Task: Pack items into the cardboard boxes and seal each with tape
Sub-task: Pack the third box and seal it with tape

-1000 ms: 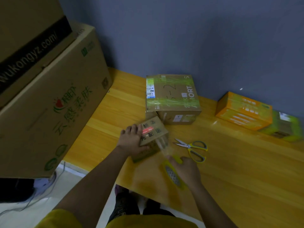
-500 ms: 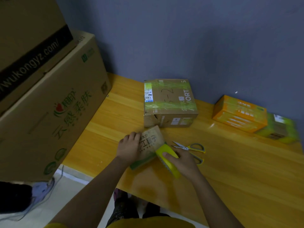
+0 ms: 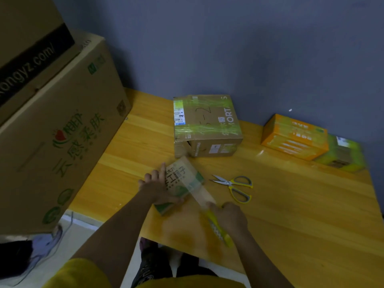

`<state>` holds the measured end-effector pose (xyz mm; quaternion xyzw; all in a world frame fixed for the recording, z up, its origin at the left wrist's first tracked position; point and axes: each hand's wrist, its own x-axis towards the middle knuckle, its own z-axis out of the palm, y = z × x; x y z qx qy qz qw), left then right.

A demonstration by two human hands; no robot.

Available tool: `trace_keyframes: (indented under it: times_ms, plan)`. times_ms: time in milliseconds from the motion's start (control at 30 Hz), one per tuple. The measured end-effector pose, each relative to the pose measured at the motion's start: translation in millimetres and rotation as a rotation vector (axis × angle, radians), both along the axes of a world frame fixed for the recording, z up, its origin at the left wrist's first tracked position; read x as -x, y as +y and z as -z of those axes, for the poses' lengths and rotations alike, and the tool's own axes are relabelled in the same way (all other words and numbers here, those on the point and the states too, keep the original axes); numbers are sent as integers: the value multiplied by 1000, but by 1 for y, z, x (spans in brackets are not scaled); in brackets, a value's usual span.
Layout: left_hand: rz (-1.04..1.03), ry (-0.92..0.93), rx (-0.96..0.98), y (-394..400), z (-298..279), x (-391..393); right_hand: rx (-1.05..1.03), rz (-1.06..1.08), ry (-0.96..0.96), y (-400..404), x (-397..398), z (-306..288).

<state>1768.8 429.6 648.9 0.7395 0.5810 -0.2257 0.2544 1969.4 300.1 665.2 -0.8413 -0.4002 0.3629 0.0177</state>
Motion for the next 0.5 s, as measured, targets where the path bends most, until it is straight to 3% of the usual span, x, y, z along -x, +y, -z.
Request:
trace_keyframes:
  times_ms: [200,367,500]
  plan:
    - [83,-36,-33,6,3,-5,14,-5,-56,-3,-7,12]
    - [219,-255,-358,-17,10,-5,57,-14,36,3,-10,16]
    - [187,-174,-265,-30,7,-19,69,45,145,1,-12,22]
